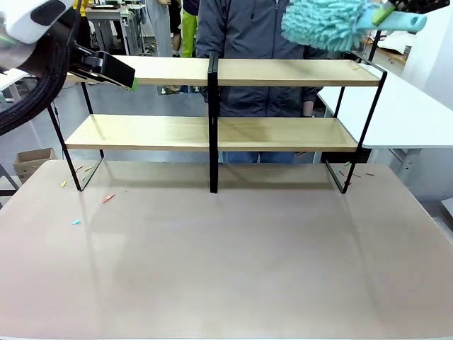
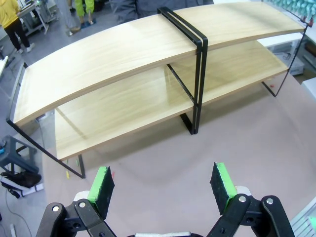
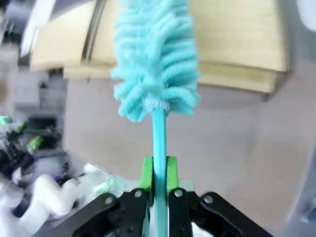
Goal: Clean the shelves.
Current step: Clean another randomly selected level of the Shelf with the Duster.
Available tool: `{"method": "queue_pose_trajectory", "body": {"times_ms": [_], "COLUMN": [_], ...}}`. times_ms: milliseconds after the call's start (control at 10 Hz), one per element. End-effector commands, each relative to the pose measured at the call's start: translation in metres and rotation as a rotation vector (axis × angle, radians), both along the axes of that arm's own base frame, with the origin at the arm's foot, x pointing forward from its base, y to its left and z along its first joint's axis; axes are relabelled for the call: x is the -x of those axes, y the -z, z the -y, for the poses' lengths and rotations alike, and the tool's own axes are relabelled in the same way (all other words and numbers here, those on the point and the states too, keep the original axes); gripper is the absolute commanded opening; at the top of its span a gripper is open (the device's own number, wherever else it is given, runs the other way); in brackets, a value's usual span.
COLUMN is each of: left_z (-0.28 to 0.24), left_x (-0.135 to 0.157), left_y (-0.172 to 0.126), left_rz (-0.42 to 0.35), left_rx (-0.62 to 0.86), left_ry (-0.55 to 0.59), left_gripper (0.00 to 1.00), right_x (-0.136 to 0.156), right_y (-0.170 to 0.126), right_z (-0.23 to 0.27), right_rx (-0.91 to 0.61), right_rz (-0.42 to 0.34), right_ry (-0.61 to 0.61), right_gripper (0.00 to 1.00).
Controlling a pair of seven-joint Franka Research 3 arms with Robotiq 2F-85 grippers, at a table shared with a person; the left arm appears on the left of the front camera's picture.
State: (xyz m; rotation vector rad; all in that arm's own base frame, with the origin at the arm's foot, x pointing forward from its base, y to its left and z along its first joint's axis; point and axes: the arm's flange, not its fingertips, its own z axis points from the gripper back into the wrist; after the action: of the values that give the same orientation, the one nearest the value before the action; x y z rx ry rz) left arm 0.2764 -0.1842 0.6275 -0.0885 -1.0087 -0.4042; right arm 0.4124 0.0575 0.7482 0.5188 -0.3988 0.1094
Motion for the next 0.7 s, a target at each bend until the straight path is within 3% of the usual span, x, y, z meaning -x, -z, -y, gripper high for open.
{"method": "queue_pose_trajectory", "body": {"times_ms": [0,100,300,500,600], "left_z": [-0.001,-0.001,-0.001,-0.001,-0.001], "left_x": [0.000,0.000,0.000,0.000,0.000], "left_y": [-0.001,-0.001,-0.001,-0.001,-0.001], "left_rz": [0.009,0.009,0.009,0.009,0.009], "left_rx": [-0.003,-0.003,-0.003,-0.003,-0.003], "left_ry": [-0.006,-0.006,-0.006,-0.006,-0.006], "left_gripper": [1.00,1.00,1.00,1.00,1.00], "right_x": [0.025,0.037,0.049,0.070,0.075], "right_y": [0.002,-0.001,0.005,0.032,0.047], "right_z": [0.051,0.077,0.121,0.165,0.181], "right_rx": [-0.162,-0.174,-0.109,-0.149,-0.220], "right_rz": [0.075,0.169,0.304,0.524,0.625], "right_ry": [-0.245,-0.297,-0.277,-0.424,-0.339], "right_gripper": [0.12,0.12,0.12,0.12,0.12]}}
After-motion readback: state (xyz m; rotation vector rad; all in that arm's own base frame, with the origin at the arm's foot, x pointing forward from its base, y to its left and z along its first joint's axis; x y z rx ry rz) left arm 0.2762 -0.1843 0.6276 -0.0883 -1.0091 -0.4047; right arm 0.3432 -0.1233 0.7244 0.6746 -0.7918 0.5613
